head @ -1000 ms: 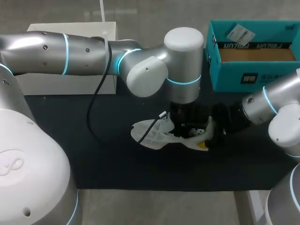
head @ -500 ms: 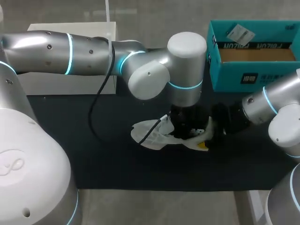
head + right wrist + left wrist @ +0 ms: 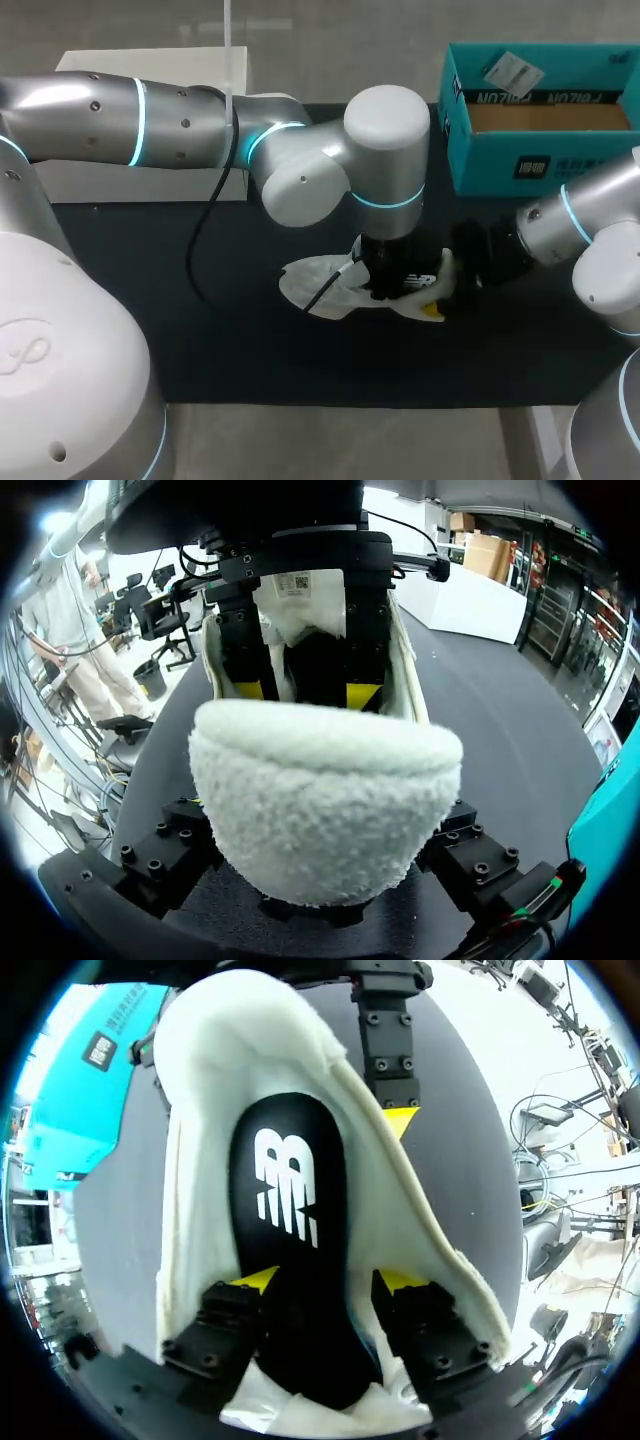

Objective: Take the shoe out of the shoebox, open the shoe tongue, remove and reinsert the insole, then place the shoe into the shoebox

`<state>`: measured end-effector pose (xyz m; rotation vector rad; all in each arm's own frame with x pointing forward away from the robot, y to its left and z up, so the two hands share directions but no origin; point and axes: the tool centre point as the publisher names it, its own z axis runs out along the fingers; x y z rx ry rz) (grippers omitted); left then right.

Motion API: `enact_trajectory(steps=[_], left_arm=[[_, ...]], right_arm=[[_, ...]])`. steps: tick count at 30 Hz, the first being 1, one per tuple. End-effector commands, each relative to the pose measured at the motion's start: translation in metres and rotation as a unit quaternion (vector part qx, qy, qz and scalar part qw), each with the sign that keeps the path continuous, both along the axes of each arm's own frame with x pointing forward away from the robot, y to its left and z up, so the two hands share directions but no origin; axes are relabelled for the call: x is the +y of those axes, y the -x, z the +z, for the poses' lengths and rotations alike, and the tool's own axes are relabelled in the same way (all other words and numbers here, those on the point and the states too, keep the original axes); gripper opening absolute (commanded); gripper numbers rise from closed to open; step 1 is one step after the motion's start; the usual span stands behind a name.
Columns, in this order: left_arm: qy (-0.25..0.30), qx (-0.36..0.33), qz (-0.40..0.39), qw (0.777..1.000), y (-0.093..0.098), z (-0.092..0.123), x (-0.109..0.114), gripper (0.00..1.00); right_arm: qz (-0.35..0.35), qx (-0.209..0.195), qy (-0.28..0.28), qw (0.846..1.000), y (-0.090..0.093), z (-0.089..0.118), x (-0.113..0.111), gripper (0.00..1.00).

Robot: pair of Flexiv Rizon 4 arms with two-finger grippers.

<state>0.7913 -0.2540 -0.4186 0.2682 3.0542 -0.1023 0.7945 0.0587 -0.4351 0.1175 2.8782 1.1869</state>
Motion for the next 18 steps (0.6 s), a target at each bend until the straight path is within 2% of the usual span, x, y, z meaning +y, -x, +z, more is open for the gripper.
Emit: enact_trajectory(steps=[1,5,7,12,18], left_arm=[[0.004,-0.006,0.009,1.0,-0.004,-0.025,0.001,0.48],[0.007,-0.02,0.02,1.0,-0.008,-0.031,0.001,0.35],[0.008,-0.02,0.027,0.999,-0.01,-0.033,0.001,0.25],[0.017,-0.042,0.041,0.998,-0.014,-0.033,0.002,0.14],[0.017,-0.037,0.049,0.998,-0.016,-0.038,0.002,0.1]], right_arm=[[-0.002,0.0,0.001,1.0,-0.002,-0.005,0.0,0.0],[-0.002,0.0,0.001,1.0,-0.002,-0.005,0.0,0.0],[-0.002,0.0,0.001,1.0,-0.002,-0.005,0.0,0.0],[-0.002,0.0,0.001,1.0,-0.002,-0.005,0.0,0.0],[-0.002,0.0,0.001,1.0,-0.002,-0.005,0.0,0.0]])
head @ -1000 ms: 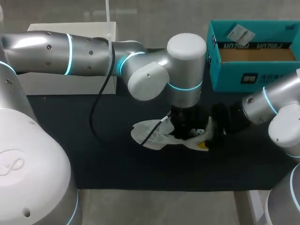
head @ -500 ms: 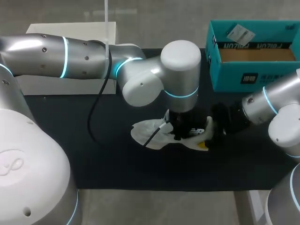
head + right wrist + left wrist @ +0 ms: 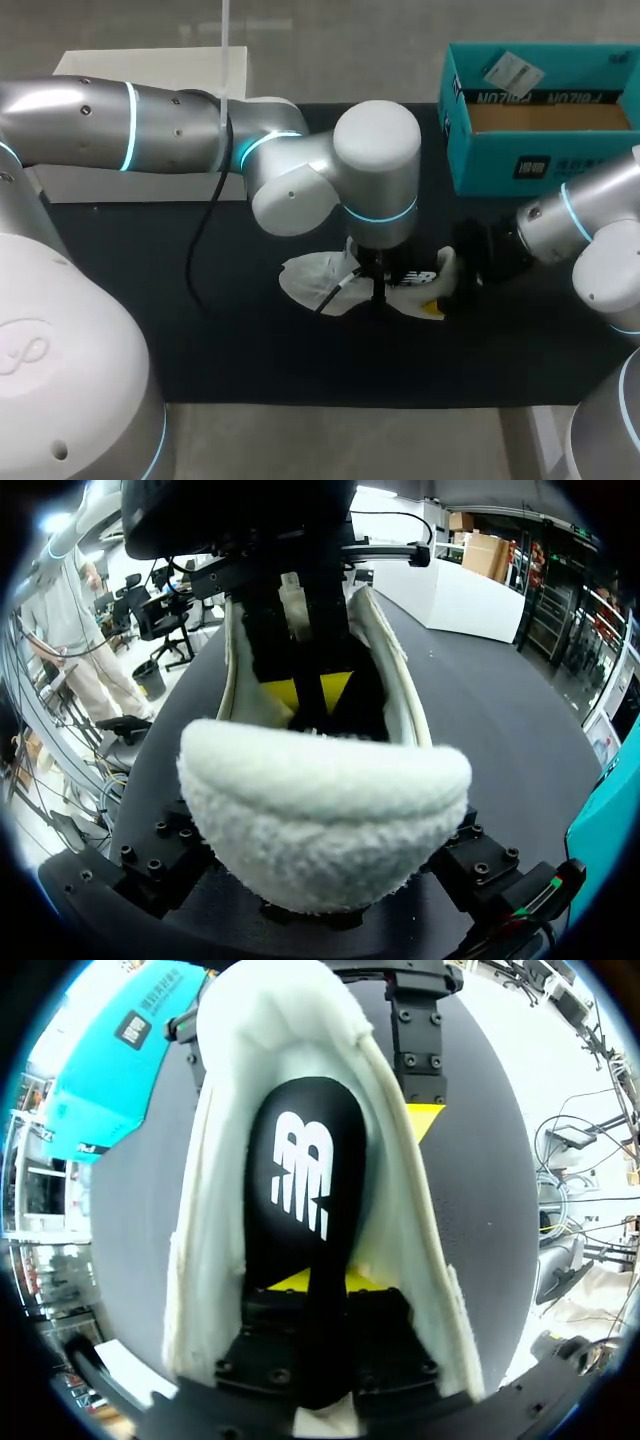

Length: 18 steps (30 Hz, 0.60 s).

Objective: Take the shoe out of the shoebox, open the shoe tongue, remove and reinsert the insole, then place the shoe into the shoebox

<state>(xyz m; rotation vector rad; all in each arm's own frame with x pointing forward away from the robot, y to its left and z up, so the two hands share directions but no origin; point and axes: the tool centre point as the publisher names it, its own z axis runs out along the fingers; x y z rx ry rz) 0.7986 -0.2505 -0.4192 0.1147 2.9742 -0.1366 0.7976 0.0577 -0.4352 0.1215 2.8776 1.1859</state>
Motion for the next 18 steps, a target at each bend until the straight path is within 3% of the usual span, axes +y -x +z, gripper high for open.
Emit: enact_trajectory(steps=[1,2,7,18], left_arm=[[-0.001,0.007,-0.002,1.0,-0.008,-0.038,-0.001,0.06],[-0.001,0.008,-0.003,1.0,-0.007,-0.039,-0.002,0.0],[0.001,0.014,-0.004,1.0,-0.002,-0.036,-0.001,0.0],[0.035,0.039,0.023,0.998,0.01,0.009,0.012,0.0]], right_arm=[[0.0,-0.001,0.001,1.0,0.002,-0.005,0.001,0.0],[0.0,-0.001,0.001,1.0,0.002,-0.005,0.001,0.0],[0.0,-0.001,0.001,1.0,0.002,-0.005,0.001,0.0],[0.0,-0.001,0.001,1.0,0.002,-0.005,0.001,0.0]])
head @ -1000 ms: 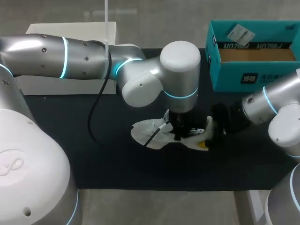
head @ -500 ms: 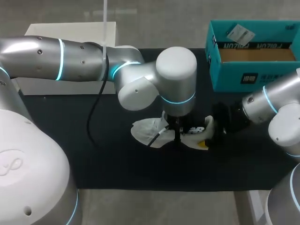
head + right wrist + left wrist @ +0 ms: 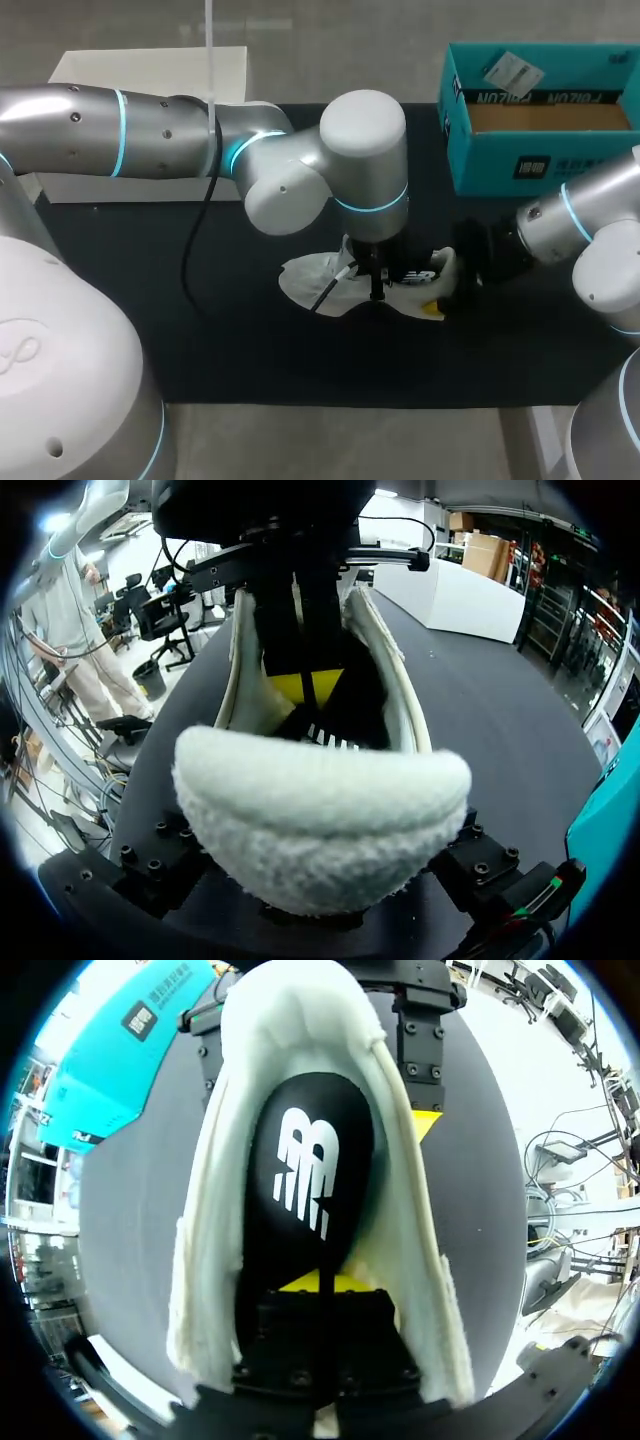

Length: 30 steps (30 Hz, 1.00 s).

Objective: Take the shoe out of the shoebox, open the shoe tongue, remove and reinsert the insole, then place the shoe into the shoebox

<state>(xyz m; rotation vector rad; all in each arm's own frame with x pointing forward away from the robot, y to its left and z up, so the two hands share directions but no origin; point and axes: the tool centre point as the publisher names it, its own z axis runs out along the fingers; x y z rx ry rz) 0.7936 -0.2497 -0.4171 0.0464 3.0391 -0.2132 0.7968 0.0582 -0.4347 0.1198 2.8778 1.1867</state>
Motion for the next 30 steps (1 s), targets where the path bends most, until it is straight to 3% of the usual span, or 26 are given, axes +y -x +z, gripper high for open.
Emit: enact_trajectory(steps=[1,15,30], left_arm=[[0.015,0.002,0.007,1.0,0.005,0.011,0.012,0.0],[0.047,0.021,0.041,0.998,-0.001,0.05,0.023,0.0],[0.178,0.102,0.068,0.976,-0.002,0.079,0.029,0.0]], right_arm=[[-0.001,-0.001,0.001,1.0,0.001,-0.005,0.001,0.0],[-0.001,-0.001,0.001,1.0,0.001,-0.005,0.001,0.0],[-0.001,-0.001,0.001,1.0,0.001,-0.005,0.001,0.0]])
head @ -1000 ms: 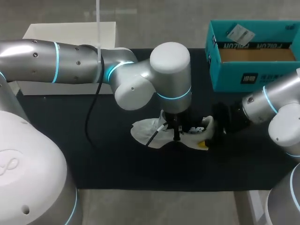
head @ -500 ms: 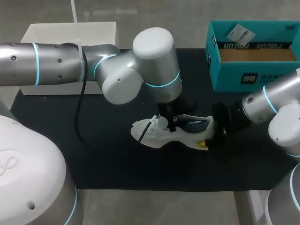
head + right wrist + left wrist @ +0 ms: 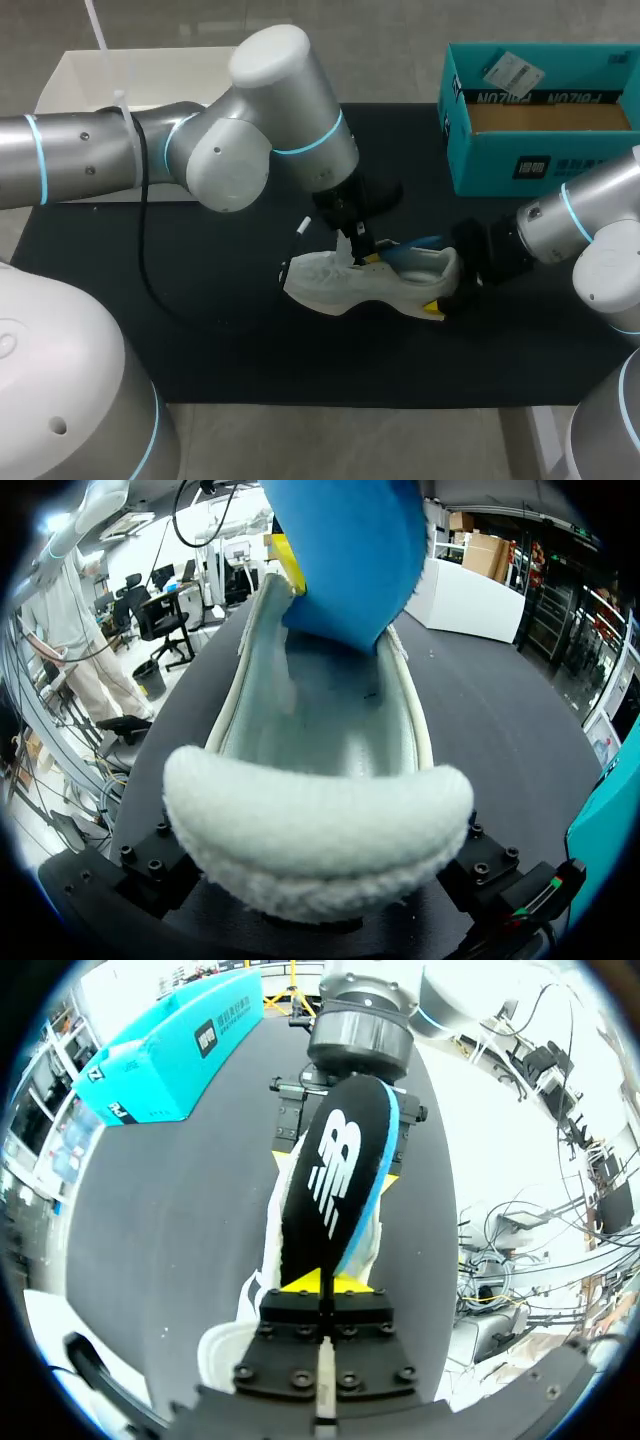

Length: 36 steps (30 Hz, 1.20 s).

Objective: Take the shoe out of the shoebox, open the shoe tongue, remove and reinsert the insole, then place the shoe into the shoebox

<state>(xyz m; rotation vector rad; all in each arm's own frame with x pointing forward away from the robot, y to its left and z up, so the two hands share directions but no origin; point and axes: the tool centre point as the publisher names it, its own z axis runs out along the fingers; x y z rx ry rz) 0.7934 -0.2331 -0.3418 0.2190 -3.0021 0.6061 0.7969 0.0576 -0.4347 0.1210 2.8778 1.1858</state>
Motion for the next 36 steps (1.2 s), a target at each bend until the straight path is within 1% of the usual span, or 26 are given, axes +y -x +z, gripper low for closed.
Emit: enact_trajectory(steps=[1,5,12,13,15,21,23,26,28,33,35,36], left_arm=[[0.056,0.013,-0.003,0.998,-0.003,0.006,0.012,0.0],[0.086,0.02,-0.003,0.996,-0.002,0.018,0.009,0.0],[0.112,0.022,-0.031,0.993,0.006,0.047,-0.005,0.0],[0.122,0.023,-0.036,0.992,0.007,0.053,-0.007,0.0],[0.124,0.022,-0.041,0.991,0.009,0.06,-0.01,0.0],[0.142,0.008,-0.069,0.987,0.009,0.082,-0.026,0.0],[0.159,0.005,-0.079,0.984,0.009,0.09,-0.033,0.0],[0.193,0.008,-0.097,0.976,0.011,0.108,-0.042,0.0],[0.203,0.004,-0.113,0.973,0.014,0.121,-0.046,0.0],[0.193,-0.03,-0.154,0.969,0.023,0.161,-0.05,0.0],[0.201,-0.041,-0.166,0.964,0.027,0.179,-0.049,0.0],[0.204,-0.046,-0.17,0.963,0.028,0.184,-0.049,0.0]], right_arm=[[-0.001,-0.001,0.001,1.0,0.001,-0.005,0.002,0.0],[-0.001,-0.001,0.001,1.0,0.001,-0.005,0.002,0.0],[-0.001,-0.001,0.001,1.0,0.001,-0.005,0.002,0.0],[-0.001,-0.001,0.001,1.0,0.001,-0.005,0.002,0.0],[-0.001,-0.001,0.001,1.0,0.001,-0.005,0.002,0.0],[-0.001,-0.001,0.001,1.0,0.001,-0.005,0.002,0.0],[-0.001,-0.001,0.001,1.0,0.001,-0.005,0.002,0.0],[-0.001,-0.001,0.001,1.0,0.001,-0.005,0.002,0.0],[-0.001,-0.001,0.001,1.0,0.001,-0.005,0.002,0.0],[-0.001,-0.001,0.001,1.0,0.001,-0.005,0.002,0.0],[-0.001,-0.001,0.001,1.0,0.001,-0.005,0.002,0.0],[-0.001,-0.001,0.001,1.0,0.001,-0.005,0.002,0.0]])
